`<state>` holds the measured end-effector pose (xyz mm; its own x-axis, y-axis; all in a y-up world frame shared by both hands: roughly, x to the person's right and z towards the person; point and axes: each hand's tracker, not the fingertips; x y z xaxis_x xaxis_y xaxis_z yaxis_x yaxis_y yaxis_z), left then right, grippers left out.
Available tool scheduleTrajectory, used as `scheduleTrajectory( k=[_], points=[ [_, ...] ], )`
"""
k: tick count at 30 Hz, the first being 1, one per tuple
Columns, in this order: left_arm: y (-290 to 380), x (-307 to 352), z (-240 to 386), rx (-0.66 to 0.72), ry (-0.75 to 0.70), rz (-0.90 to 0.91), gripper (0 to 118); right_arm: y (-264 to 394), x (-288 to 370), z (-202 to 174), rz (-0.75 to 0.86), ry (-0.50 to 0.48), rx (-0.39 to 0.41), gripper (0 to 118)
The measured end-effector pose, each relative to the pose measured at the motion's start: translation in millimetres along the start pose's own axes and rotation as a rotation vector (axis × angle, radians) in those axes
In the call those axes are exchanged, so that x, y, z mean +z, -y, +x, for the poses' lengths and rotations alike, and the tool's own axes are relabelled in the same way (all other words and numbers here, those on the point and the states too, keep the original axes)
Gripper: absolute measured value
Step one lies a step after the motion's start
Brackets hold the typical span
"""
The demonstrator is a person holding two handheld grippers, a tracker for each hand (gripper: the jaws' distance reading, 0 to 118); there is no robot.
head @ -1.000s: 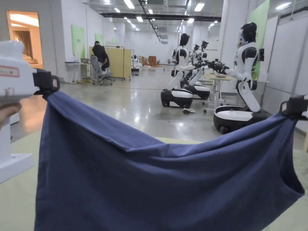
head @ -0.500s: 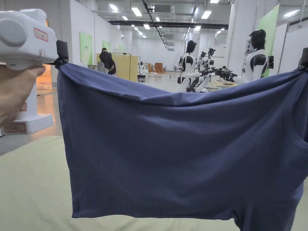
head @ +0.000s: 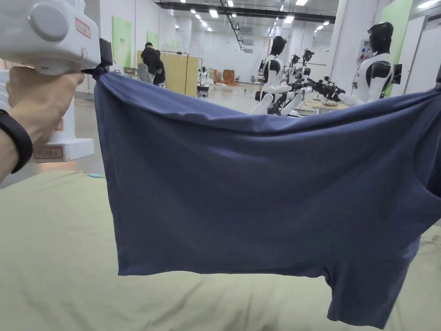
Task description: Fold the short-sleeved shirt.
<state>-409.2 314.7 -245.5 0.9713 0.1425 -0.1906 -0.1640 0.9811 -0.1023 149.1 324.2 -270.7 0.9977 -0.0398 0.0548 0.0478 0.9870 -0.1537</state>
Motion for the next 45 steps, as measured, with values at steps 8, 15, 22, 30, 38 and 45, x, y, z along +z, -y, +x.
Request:
scheduleTrajectory(
  k=[8,15,22,30,38,45],
  points=[
    [61,1,-8,0.049,0.008,-0.112,2,60,-3,-9,-0.115,-0.017,0.023,7],
    [150,32,-31,0.119,0.092,-0.224,2,141,22,2,-0.217,-0.073,0.006,7],
    [236,123,-70,0.242,0.162,-0.273,2,247,100,34,-0.309,-0.113,-0.005,7],
    [332,248,-104,0.338,0.200,-0.375,2,376,230,73,-0.399,-0.102,-0.082,7],
    [391,330,-126,0.395,0.175,-0.475,2,439,303,116,-0.463,0.008,-0.220,7],
    [432,333,-116,0.357,0.139,-0.519,44,472,304,112,-0.554,-0.003,-0.129,41]
  ],
)
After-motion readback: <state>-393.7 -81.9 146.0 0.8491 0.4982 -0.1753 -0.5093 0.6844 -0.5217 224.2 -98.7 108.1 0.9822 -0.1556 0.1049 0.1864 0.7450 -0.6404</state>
